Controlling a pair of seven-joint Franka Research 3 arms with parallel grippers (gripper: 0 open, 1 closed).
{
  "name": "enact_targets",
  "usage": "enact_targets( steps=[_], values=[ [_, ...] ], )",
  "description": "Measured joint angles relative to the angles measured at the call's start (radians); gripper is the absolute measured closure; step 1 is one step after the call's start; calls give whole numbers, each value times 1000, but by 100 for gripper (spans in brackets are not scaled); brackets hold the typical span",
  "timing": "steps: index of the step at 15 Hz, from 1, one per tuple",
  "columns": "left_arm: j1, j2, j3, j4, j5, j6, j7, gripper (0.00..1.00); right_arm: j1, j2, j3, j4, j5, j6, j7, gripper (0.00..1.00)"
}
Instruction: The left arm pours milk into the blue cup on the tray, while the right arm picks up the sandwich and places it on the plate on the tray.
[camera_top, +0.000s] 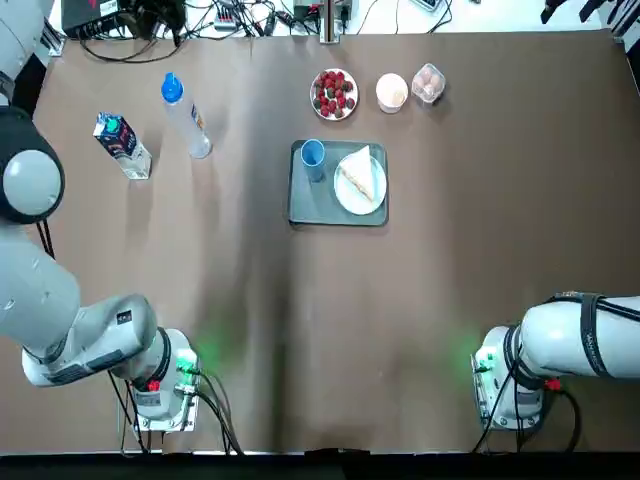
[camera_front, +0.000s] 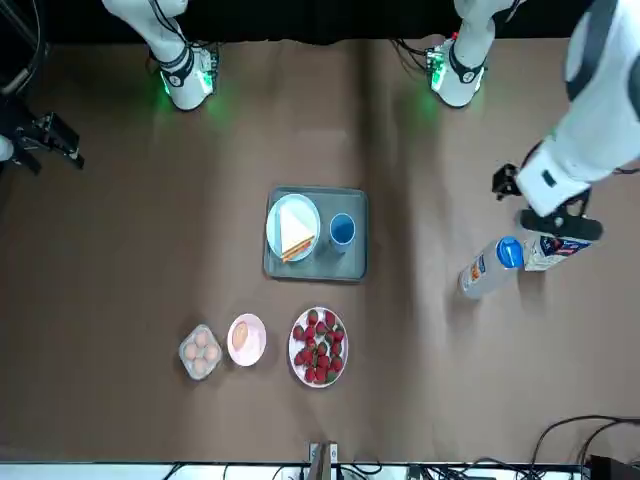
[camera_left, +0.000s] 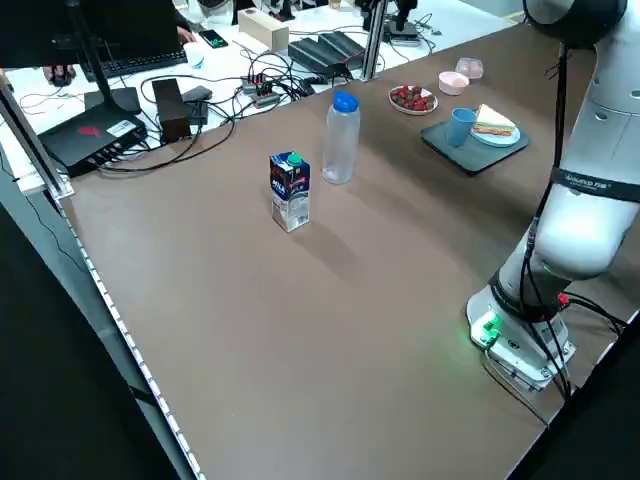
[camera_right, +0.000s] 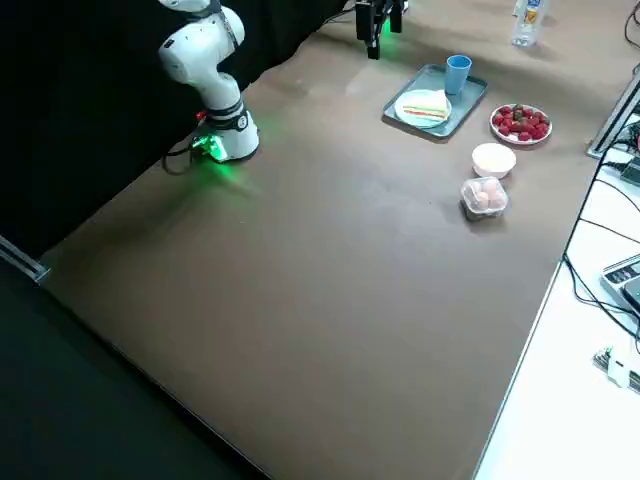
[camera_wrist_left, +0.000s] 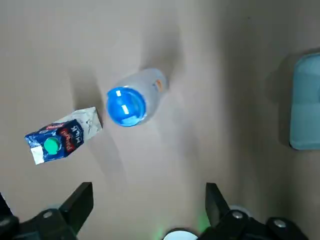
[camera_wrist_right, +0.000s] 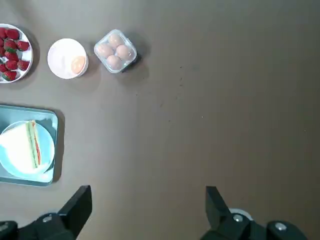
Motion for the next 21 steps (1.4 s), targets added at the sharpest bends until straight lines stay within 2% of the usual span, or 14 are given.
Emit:
enact_targets(
  steps=[4, 8, 10, 11, 12, 15, 16, 18, 21],
  values=[
    [69, 1, 1, 0, -11, 1, -3, 1, -1, 0, -1, 0, -1, -1, 0, 0],
    [58, 1, 2, 0, -11, 28, -41, 1, -1, 0, -1, 0, -24, -2, 0, 0],
    [27, 0, 30, 0, -11, 30, -81, 1, 0, 0, 0, 0, -36, -3, 0, 0],
    [-9, -2, 72, 1, -16, 30, -87, 1, 0, 0, 0, 0, -38, -4, 0, 0],
    [-66, -6, 143, 3, -37, 30, -88, 1, 0, 0, 0, 0, -39, -4, 0, 0],
    [-309, -46, 460, 6, -161, 19, -81, 1, 0, 0, 0, 0, -39, -4, 0, 0],
    [-361, -67, 532, 4, -190, 10, -74, 1, 0, 0, 0, 0, -40, -4, 0, 0],
    [-390, -117, 580, -26, -210, 3, -63, 1, 0, 0, 0, 0, -40, -4, 0, 0],
    [-391, -193, 583, -129, -214, 50, -52, 1, 0, 0, 0, 0, -40, -4, 0, 0]
  ],
)
